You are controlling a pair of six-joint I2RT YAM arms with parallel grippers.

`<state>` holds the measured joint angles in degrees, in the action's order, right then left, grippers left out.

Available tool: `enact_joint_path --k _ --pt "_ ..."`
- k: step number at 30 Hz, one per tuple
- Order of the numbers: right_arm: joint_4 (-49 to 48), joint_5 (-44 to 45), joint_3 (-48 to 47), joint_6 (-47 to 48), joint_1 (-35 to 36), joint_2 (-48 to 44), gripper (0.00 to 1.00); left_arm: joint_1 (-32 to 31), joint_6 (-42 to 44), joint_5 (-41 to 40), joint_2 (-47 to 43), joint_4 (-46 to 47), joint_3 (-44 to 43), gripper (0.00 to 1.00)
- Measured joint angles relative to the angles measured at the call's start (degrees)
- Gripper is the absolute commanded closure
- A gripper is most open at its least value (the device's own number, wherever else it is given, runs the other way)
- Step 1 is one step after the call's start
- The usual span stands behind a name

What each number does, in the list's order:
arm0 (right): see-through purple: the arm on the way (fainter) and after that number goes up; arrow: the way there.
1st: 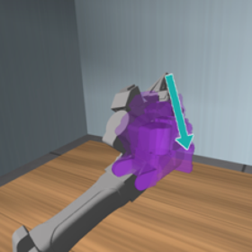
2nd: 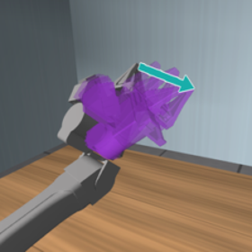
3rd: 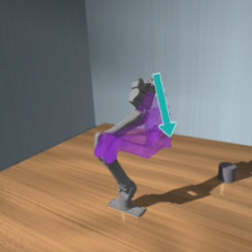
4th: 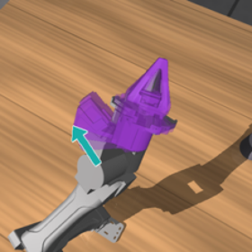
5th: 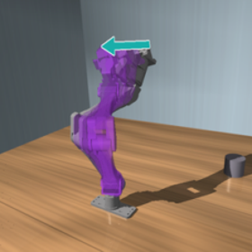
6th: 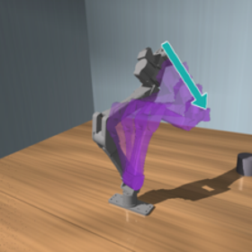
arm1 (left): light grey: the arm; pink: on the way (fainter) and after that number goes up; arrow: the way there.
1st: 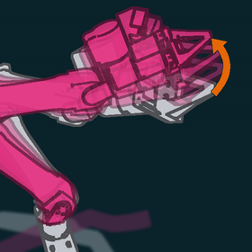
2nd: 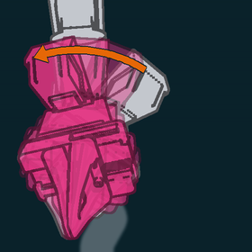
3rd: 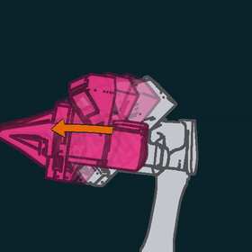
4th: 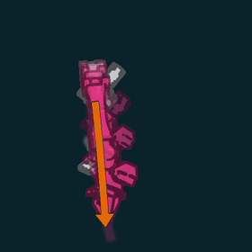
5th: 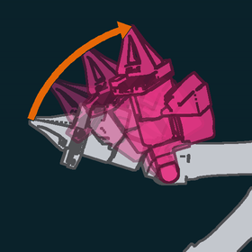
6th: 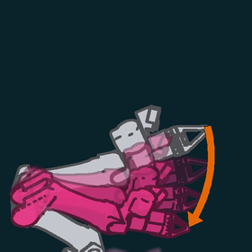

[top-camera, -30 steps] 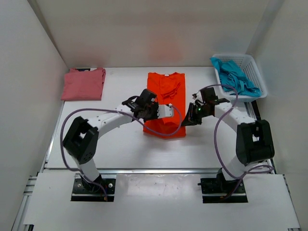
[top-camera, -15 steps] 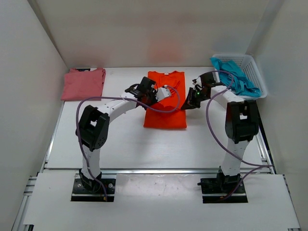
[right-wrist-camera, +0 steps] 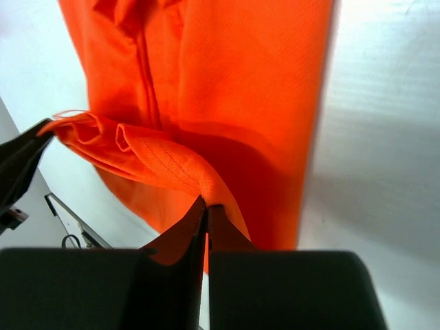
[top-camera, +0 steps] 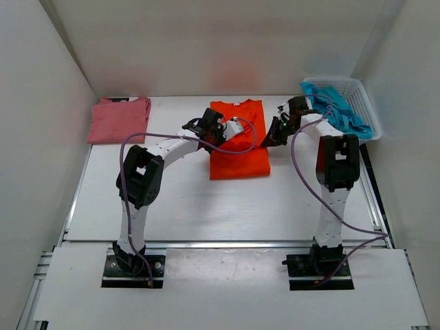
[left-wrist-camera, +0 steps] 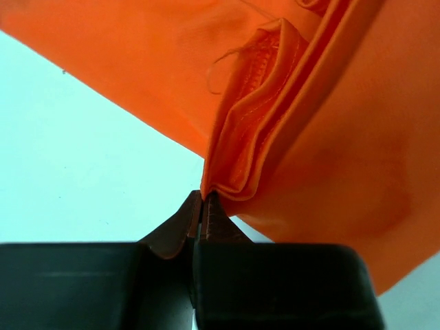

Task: Fold and stack the t-shirts
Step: Fold the folded rectangular tshirt in 1/3 of the way

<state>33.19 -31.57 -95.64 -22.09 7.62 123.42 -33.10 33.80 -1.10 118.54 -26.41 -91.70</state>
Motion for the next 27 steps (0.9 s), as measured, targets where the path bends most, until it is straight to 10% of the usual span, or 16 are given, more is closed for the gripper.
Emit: enact_joint_path --k 9,16,27 --pt "0.57 0.07 -5.53 -0.59 -0.66 4.9 0.72 1.05 -2.64 -0.28 1.81 4.42 -0.31 0.89" --pt "0.44 -0.04 -7.89 -0.81 -2.75 4.9 0.61 1.55 -4.72 -2.82 2.1 5.79 -0.31 0.27" --pt "0.0 1.64 4.37 1.14 -2.56 -5.77 0.55 4.44 1.49 -5.11 -1.29 2.95 -3.3 0.23"
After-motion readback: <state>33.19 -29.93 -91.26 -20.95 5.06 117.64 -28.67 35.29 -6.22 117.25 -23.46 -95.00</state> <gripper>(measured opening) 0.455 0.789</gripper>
